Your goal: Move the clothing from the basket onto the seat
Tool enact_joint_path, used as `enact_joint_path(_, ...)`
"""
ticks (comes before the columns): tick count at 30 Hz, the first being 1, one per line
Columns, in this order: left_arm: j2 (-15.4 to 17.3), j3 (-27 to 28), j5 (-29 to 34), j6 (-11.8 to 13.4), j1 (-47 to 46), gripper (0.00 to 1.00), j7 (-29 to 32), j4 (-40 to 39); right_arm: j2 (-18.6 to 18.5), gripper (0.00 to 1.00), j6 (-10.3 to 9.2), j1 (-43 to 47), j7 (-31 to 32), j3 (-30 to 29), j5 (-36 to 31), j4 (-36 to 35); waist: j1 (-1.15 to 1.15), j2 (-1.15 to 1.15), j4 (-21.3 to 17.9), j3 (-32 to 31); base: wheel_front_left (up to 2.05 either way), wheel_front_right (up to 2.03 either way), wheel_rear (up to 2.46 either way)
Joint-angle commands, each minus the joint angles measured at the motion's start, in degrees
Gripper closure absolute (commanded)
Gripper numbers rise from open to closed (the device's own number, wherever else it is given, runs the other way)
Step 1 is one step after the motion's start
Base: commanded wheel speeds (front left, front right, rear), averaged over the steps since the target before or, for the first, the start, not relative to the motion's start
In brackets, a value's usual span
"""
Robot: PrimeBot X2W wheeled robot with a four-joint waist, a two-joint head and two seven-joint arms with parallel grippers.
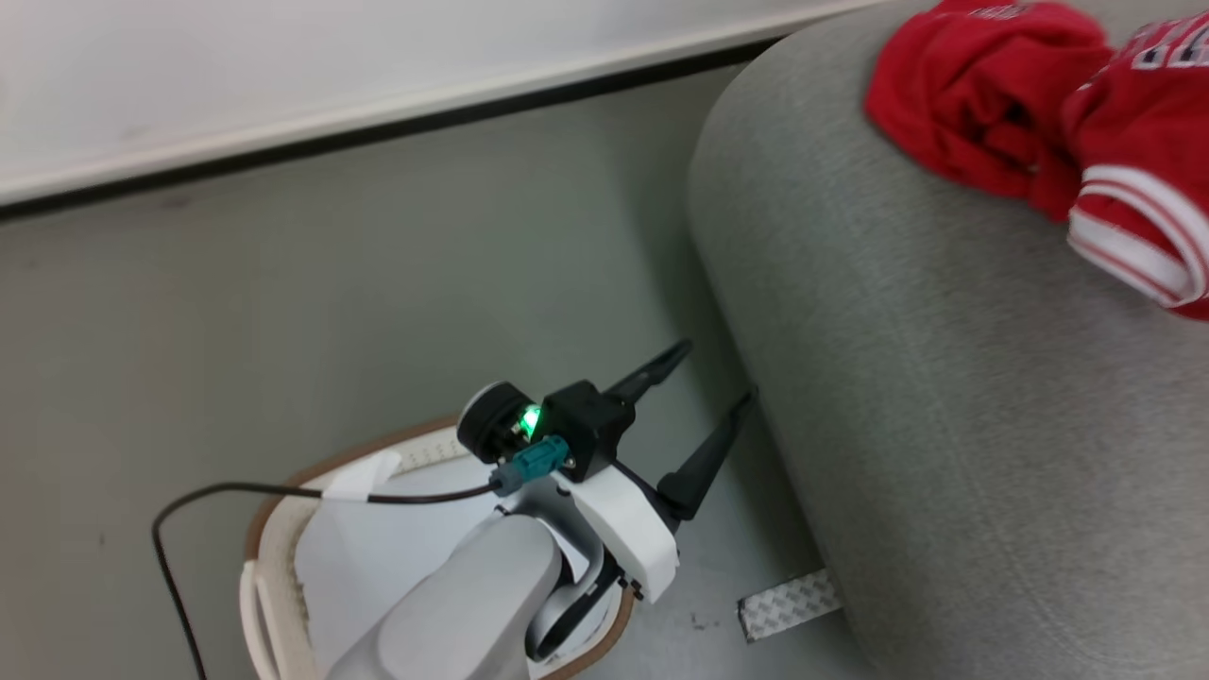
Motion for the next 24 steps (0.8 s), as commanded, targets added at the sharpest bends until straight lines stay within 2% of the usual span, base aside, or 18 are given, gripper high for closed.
enact_joint_path(1,0.5,0.1,0.2,0.2,-1.1,0.0,0.2,-0.2,-1.4,1.0,-0.15,-1.4,0.0,0.1,0.7,2.3,-0.01,0.0,4.0,4.7,0.0,0.0,0.0)
enact_joint_path(6,0.9,0.5,0.5,0.8,-2.4,0.0,0.0,-0.4,-3.4,1.0,-0.15,-4.6,0.9,5.6,0.9,12.4,-0.01,0.0,6.6,8.7,0.0,0.0,0.0)
enact_joint_path(11,1.0,1.0,0.4,1.3,-3.5,0.0,-0.4,0.0,-4.0,1.0,-0.15,-7.1,7.8,12.3,3.9,22.6,-0.01,0.0,8.5,10.6,0.0,0.0,0.0)
enact_joint_path(14,0.9,1.3,-0.1,1.4,-3.5,0.0,-1.0,0.6,-3.9,0.99,-0.15,-8.2,10.6,14.2,7.1,26.2,-0.01,0.0,8.8,10.7,0.0,0.0,0.0)
enact_joint_path(17,0.7,1.5,-0.5,1.4,-3.1,0.0,-1.4,1.2,-3.8,0.93,-0.15,-8.4,12.2,16.9,9.8,27.5,-0.01,0.0,8.8,10.0,0.0,0.0,0.0)
enact_joint_path(19,0.8,1.8,-0.9,1.5,-2.4,0.0,-1.5,1.9,-3.8,0.77,-0.15,-8.8,12.3,18.8,10.9,27.6,-0.01,0.0,8.3,9.2,0.0,0.0,0.0)
enact_joint_path(20,0.9,1.8,-1.1,1.5,-2.1,0.0,-1.7,2.2,-3.7,0.6,-0.15,-8.9,12.2,19.6,11.4,27.6,-0.01,0.0,8.1,8.7,0.0,0.0,0.0)
enact_joint_path(21,1.0,1.9,-1.3,1.5,-1.8,0.0,-1.7,2.6,-3.7,0.22,-0.15,-9.1,11.8,20.7,11.8,27.5,-0.01,0.0,7.7,8.0,0.0,0.0,0.0)
enact_joint_path(22,1.1,2.2,-1.5,1.5,-1.5,0.0,-1.8,2.9,-3.6,0.0,-0.15,-9.3,11.6,21.6,12.1,27.6,-0.01,0.0,7.3,7.3,0.0,0.0,0.0)
enact_joint_path(24,1.1,2.8,-1.9,1.7,-0.7,0.0,-2.1,3.4,-2.9,0.0,-0.15,-9.2,12.9,23.4,13.2,28.3,-0.01,0.0,6.5,5.3,0.0,0.0,0.0)
